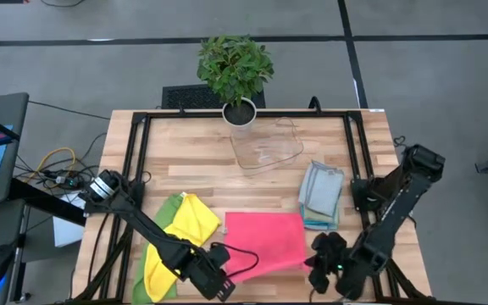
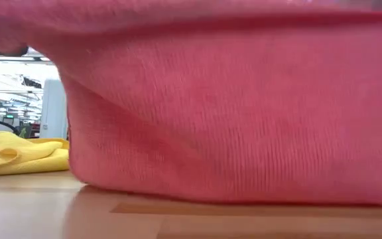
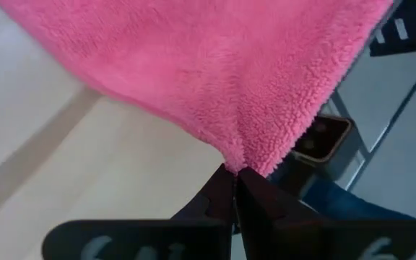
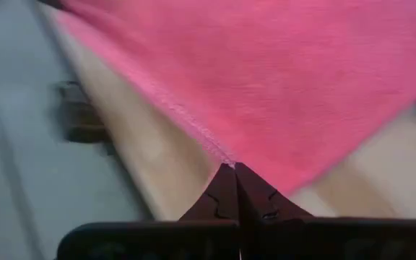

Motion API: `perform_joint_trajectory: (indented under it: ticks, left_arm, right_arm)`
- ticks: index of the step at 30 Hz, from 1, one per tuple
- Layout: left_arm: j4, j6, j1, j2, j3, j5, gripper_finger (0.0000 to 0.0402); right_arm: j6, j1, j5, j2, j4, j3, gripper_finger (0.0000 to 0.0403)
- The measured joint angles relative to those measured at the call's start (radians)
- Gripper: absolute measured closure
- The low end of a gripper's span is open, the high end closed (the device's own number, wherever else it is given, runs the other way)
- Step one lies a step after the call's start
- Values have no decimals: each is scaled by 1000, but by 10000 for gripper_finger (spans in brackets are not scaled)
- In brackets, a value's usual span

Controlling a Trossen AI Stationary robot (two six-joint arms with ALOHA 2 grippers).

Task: Fold microfiber towels
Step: Fold the pink microfiber cloth

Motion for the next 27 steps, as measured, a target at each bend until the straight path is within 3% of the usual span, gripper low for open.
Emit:
perform_joint_trajectory:
  ticks: [13,27]
  left_arm:
    - [-72,187,154,-4,-1,38,401]
    - [-227,285,249,1,-1,39,401]
  right_arm:
    - [-125,-173,-83,-46,-296,0,395]
    - [-296,-287,-133,16,-292,0,395]
